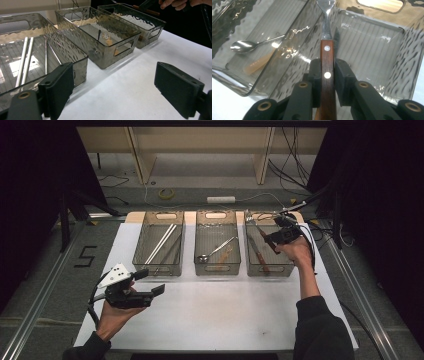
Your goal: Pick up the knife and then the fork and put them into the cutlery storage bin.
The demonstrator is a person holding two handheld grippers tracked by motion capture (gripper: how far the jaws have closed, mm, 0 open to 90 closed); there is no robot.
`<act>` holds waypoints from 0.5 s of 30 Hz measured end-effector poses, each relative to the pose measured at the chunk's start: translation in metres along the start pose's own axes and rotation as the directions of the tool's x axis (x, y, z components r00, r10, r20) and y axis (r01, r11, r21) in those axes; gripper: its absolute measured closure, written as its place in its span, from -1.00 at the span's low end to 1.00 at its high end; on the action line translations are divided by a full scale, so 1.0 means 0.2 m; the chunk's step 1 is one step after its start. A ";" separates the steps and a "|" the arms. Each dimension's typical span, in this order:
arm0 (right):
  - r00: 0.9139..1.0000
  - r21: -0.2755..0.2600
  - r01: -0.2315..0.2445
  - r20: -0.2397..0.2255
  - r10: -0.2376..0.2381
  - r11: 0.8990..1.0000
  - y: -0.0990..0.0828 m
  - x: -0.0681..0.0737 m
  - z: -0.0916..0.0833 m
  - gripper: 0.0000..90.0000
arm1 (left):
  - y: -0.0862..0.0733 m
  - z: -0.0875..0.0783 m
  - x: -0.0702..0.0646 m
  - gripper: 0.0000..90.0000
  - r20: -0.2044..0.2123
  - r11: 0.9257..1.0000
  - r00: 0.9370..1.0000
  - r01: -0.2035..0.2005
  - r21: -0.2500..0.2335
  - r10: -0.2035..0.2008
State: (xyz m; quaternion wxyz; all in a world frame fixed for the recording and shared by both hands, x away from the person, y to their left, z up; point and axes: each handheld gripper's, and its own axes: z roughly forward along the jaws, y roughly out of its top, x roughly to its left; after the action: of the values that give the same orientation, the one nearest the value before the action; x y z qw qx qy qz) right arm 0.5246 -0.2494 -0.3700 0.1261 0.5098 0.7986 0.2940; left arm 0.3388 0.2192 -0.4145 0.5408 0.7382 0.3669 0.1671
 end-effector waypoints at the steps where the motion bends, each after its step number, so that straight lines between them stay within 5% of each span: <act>1: 1.000 0.002 -0.005 0.002 0.005 1.000 0.00 0.00 0.00 0.72 | 0.00 0.00 0.00 -0.65 0.000 1.000 1.000 0.000 0.001 0.000; 15: 0.998 0.034 -0.037 0.051 0.035 0.999 -0.01 -0.03 0.06 0.72 | 0.00 0.00 0.00 -0.65 -0.001 1.000 1.000 -0.002 -0.001 0.002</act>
State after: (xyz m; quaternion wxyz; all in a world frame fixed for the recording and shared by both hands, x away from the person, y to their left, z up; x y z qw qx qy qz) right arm 0.5309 -0.2509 -0.3813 0.1322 0.5336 0.7908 0.2693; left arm 0.3383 0.2199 -0.4144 0.5406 0.7385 0.3662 0.1681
